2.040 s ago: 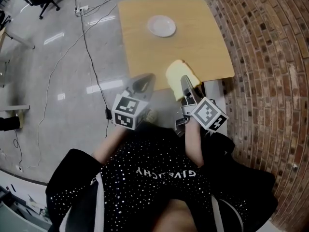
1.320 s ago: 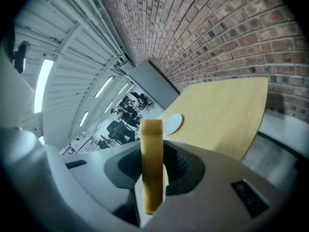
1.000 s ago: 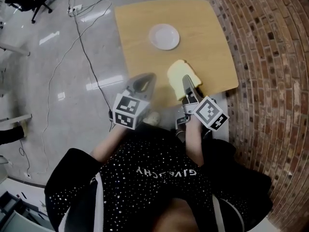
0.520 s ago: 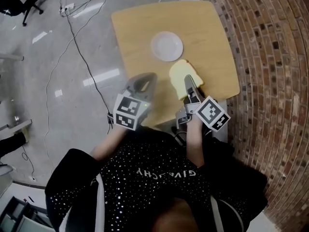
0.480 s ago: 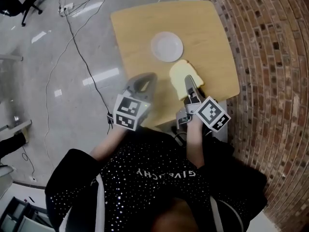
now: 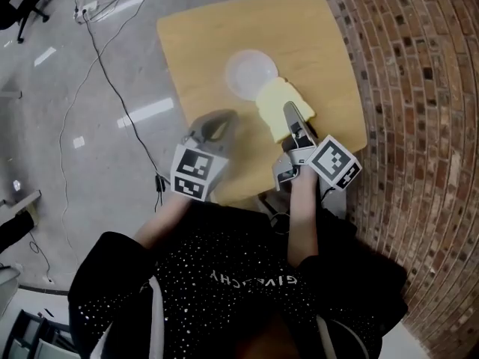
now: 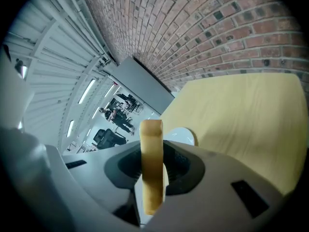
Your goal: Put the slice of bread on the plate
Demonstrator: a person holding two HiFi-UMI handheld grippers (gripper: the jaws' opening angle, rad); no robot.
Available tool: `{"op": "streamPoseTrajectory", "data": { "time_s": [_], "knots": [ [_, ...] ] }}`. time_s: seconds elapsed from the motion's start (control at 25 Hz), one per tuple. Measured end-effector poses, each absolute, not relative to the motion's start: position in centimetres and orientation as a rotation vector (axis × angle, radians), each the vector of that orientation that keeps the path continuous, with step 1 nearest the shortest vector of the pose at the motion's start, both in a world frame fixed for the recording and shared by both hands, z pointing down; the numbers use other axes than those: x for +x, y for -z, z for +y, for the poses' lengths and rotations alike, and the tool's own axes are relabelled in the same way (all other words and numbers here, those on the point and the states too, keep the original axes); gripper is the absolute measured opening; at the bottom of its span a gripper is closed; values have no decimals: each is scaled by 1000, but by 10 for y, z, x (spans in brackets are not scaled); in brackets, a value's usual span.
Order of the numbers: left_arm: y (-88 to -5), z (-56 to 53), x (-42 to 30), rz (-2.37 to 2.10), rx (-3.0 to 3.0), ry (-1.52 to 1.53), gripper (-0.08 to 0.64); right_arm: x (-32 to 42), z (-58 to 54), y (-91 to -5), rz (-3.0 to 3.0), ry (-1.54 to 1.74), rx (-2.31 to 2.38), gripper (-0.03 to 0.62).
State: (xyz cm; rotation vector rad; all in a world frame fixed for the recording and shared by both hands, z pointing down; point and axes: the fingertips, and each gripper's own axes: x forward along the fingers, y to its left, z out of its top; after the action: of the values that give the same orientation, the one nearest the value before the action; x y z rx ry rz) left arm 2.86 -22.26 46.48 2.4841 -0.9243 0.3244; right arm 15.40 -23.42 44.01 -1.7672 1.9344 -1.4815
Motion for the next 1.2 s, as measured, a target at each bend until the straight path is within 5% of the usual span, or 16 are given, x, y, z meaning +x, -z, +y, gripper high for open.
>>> {"op": "streamPoseTrajectory", "data": {
  "time_s": [1.2],
  "knots": [
    [-477,-237,11,-1114,2367,-261,11,106,-345,-534,1880,1862,-1343,98]
  ]
}}
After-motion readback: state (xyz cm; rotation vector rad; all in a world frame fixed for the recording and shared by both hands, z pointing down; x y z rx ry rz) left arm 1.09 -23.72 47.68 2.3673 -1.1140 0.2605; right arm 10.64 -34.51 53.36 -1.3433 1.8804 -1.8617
